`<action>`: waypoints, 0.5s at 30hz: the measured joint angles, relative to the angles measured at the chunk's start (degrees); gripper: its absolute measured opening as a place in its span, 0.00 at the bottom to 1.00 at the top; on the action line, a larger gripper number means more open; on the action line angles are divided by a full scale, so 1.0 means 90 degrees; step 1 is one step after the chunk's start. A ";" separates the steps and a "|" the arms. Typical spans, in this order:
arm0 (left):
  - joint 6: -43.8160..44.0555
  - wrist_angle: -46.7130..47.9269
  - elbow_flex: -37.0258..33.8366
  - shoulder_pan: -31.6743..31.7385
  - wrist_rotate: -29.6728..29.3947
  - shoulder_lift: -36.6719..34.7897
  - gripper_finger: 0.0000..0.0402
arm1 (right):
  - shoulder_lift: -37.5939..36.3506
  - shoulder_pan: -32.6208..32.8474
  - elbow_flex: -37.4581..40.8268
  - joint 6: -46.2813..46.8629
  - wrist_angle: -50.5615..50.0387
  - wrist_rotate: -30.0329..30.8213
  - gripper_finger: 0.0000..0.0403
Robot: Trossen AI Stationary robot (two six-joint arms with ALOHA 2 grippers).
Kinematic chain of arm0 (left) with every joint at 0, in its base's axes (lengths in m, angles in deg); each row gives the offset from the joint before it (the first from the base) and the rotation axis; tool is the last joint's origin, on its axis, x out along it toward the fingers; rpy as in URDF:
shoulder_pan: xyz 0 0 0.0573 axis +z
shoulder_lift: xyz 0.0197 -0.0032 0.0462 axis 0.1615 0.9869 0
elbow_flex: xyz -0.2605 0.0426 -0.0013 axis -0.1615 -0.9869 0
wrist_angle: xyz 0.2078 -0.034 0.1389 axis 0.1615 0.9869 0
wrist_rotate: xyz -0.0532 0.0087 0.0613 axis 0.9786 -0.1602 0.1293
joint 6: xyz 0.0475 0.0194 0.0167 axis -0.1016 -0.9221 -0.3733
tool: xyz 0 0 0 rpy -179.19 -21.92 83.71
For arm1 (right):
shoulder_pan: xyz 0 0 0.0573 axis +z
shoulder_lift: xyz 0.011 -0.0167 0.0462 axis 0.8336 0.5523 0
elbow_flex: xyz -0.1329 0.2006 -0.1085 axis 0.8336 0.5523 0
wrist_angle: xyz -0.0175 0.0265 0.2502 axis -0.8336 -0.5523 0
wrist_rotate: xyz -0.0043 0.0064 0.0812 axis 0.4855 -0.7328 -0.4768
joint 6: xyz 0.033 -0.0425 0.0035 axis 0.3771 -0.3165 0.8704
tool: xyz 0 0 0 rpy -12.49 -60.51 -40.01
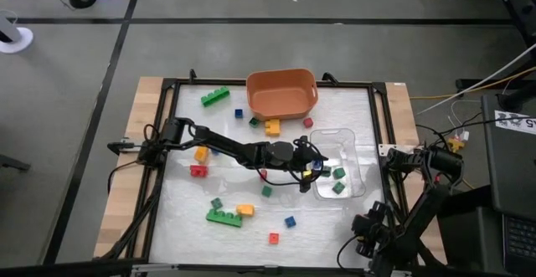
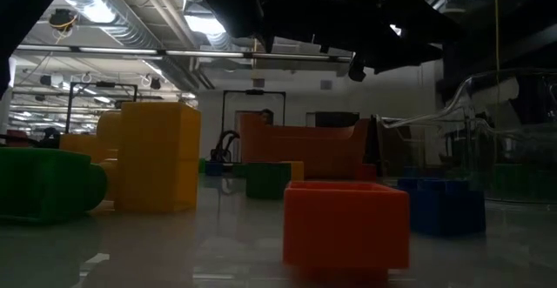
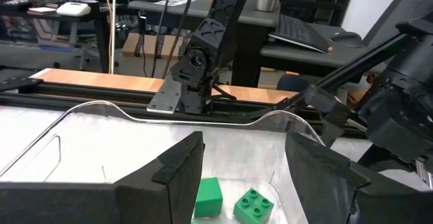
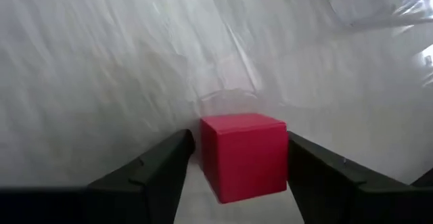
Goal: Sort blocks by size
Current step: Put the small red block into the transparent bin
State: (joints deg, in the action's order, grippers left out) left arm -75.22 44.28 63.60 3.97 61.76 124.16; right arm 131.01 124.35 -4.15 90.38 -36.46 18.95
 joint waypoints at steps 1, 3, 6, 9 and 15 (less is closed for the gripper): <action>0.0000 0.0001 0.0000 0.0000 0.0000 0.0000 0.49 | -0.0023 0.0000 0.0000 0.0072 0.0048 -0.0010 0.54; 0.0001 -0.0001 0.0000 0.0000 0.0000 0.0000 0.49 | -0.0056 -0.0002 0.0002 0.0204 0.0129 -0.0051 0.48; 0.0000 -0.0002 0.0000 0.0000 0.0000 0.0000 0.49 | -0.0096 -0.0002 -0.0013 0.0315 0.0310 -0.0090 0.36; 0.0001 -0.0001 0.0000 0.0000 0.0000 0.0000 0.49 | -0.0102 -0.0002 -0.0024 0.0343 0.0423 -0.0077 0.33; -0.0221 0.0499 -0.0002 0.0000 0.0000 -0.0390 0.49 | -0.0061 -0.0010 -0.0284 0.0337 0.0607 0.0662 0.33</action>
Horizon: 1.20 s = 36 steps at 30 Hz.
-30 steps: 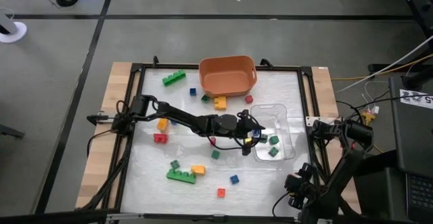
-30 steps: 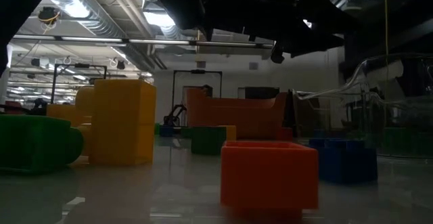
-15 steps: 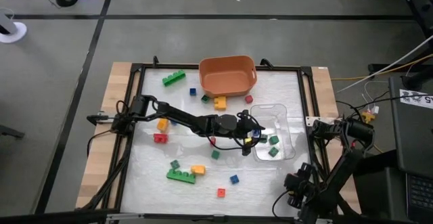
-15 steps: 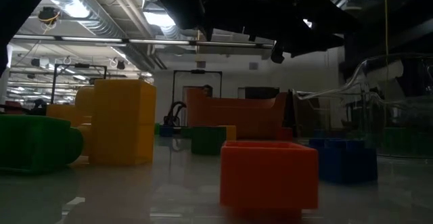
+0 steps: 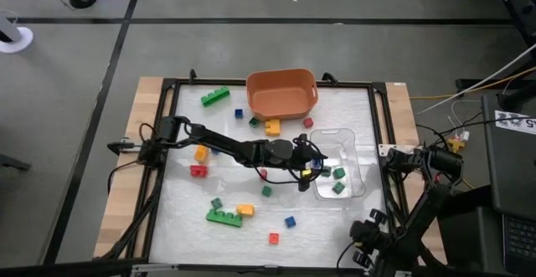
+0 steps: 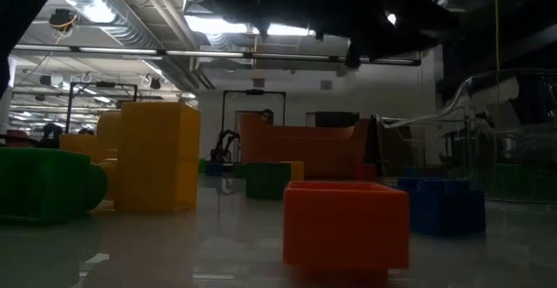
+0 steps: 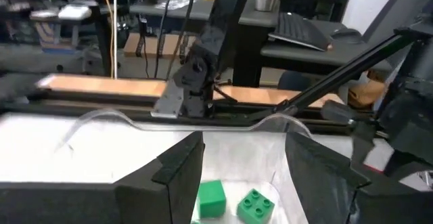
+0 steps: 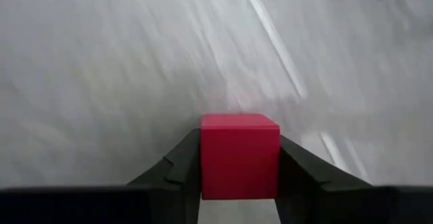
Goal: Sort blocks by size
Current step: Put the small red block into the transparent bin
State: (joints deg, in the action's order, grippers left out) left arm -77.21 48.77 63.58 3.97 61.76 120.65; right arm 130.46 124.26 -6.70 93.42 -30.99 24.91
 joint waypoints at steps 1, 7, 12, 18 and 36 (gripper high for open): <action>-0.0072 0.0272 0.0000 0.0000 0.0000 -0.0134 0.49 | -0.0004 -0.0004 -0.0105 -0.0058 -0.0042 0.0260 0.33; -0.0646 0.2424 0.0005 0.0000 -0.0002 -0.1058 0.49 | -0.0137 -0.0147 -0.0736 -0.0803 -0.0465 0.1917 0.37; -0.1013 0.4415 0.0007 0.0000 -0.0004 -0.1739 0.49 | -0.0190 -0.0577 -0.1187 -0.1919 -0.1629 0.2895 0.33; -0.1054 0.6485 0.0005 -0.0007 -0.0002 -0.2104 0.49 | -0.0203 -0.1388 -0.1493 -0.2795 -0.3065 0.3353 0.36; -0.1797 0.8362 -0.0002 -0.0020 -0.0011 -0.1911 0.49 | -0.0209 -0.3263 -0.1662 -0.4821 -0.4124 0.2154 0.48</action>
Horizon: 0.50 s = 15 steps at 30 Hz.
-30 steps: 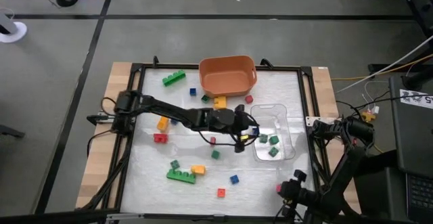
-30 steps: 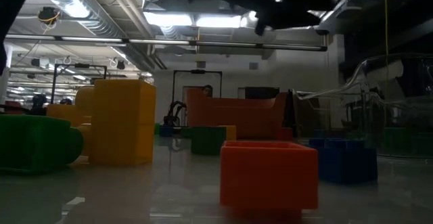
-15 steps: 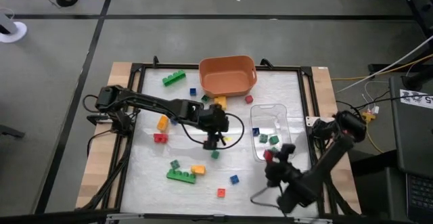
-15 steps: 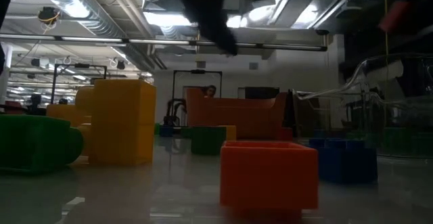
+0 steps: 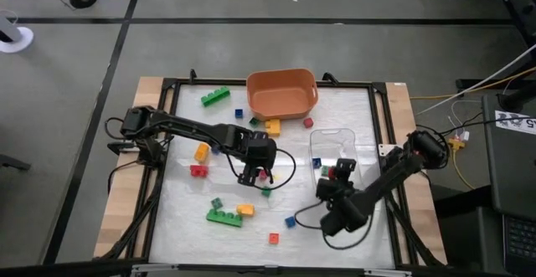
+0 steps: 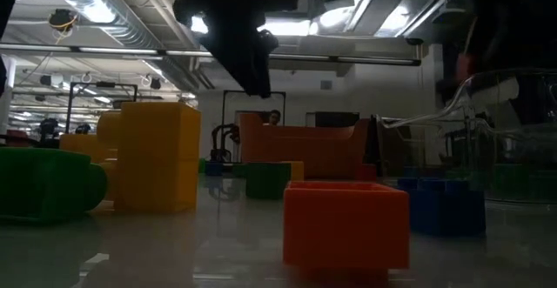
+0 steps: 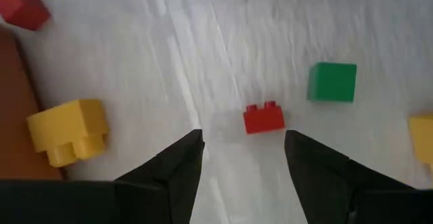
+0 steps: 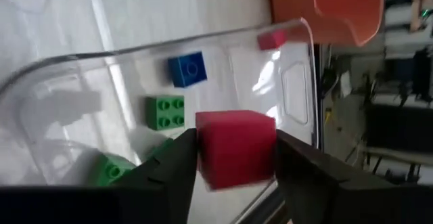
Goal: Sort blocks by size
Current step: Put the small red block into the transparent bin, then put the small red game piece into the transparent bin
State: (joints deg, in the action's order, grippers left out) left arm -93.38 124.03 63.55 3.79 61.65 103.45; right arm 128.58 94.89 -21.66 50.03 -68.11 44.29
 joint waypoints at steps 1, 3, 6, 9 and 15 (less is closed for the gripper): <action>0.0051 -0.0025 0.0000 -0.0009 0.0014 0.0023 0.49 | 0.0000 -0.0075 0.0000 -0.0001 0.0004 -0.0068 0.49; 0.0466 -0.0019 0.0000 -0.0009 0.0025 0.0102 0.49 | 0.0000 -0.0218 0.0002 0.0001 0.0003 -0.0195 0.52; 0.1693 0.0028 0.0000 -0.0005 0.0019 0.0203 0.49 | 0.0000 -0.0402 0.0005 0.0000 0.0003 -0.0343 0.54; 0.3067 0.0022 0.0000 -0.0004 0.0016 0.0242 0.49 | 0.0000 -0.0530 0.0004 -0.0046 0.0001 -0.0387 0.55; 0.5233 -0.0008 0.0000 -0.0004 -0.0028 0.0266 0.49 | 0.0000 -0.0564 0.0005 -0.0300 0.0004 -0.0379 0.55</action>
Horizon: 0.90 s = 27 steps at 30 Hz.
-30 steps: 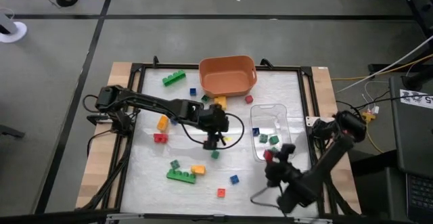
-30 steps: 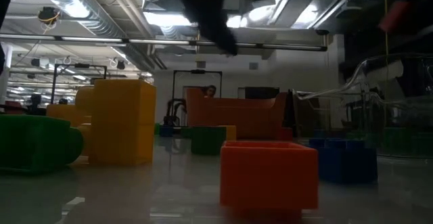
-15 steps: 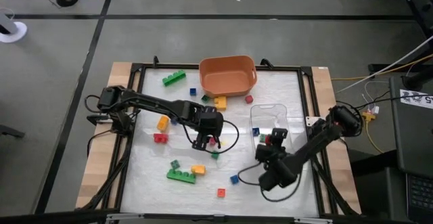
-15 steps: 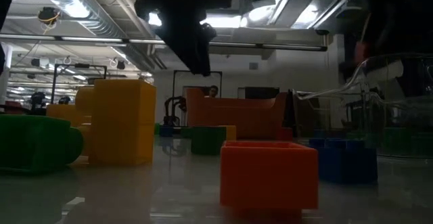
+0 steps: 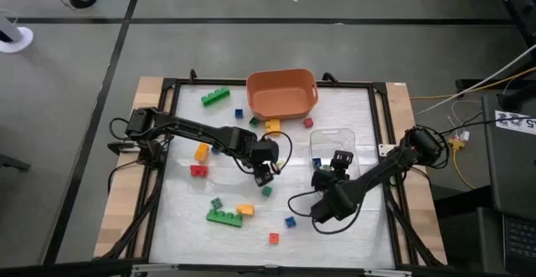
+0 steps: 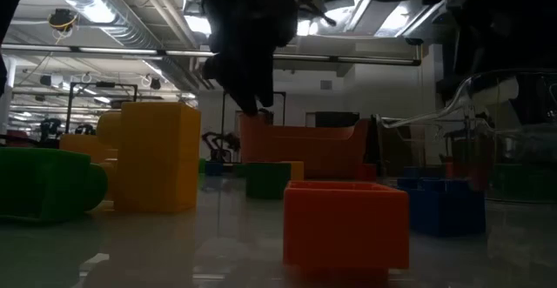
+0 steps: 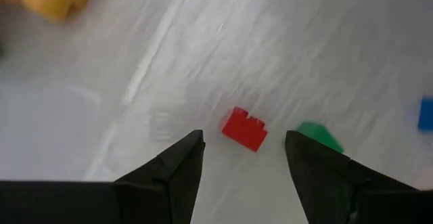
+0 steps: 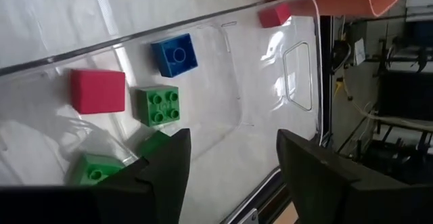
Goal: Sort blocks by size
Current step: Put the small red game piece into the transparent bin
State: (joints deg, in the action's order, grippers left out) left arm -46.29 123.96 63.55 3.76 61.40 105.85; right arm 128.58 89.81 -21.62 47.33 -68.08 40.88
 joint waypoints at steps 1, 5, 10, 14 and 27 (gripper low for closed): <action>0.0200 -0.0026 0.0000 -0.0004 -0.0026 0.0044 0.49 | 0.0000 0.0000 0.0000 -0.0010 0.0000 -0.0002 0.55; 0.0812 -0.0029 0.0000 -0.0012 -0.0029 0.0308 0.49 | 0.0000 0.0003 0.0000 -0.0019 0.0003 0.0000 0.55; 0.1293 -0.0051 -0.0001 -0.0012 -0.0028 0.0577 0.49 | 0.0000 0.0001 0.0000 -0.0033 0.0005 0.0010 0.55; 0.1637 -0.0155 -0.0005 -0.0012 -0.0028 0.0665 0.49 | 0.0002 0.0002 0.0000 -0.0037 0.0001 0.0077 0.55; 0.2327 -0.0299 -0.0003 -0.0033 -0.0031 0.0881 0.49 | 0.0005 0.0003 0.0000 -0.0037 -0.0001 0.0126 0.55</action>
State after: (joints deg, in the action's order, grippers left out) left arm -25.35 121.26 63.53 3.46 61.12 113.78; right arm 128.62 89.84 -21.62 47.00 -68.09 42.02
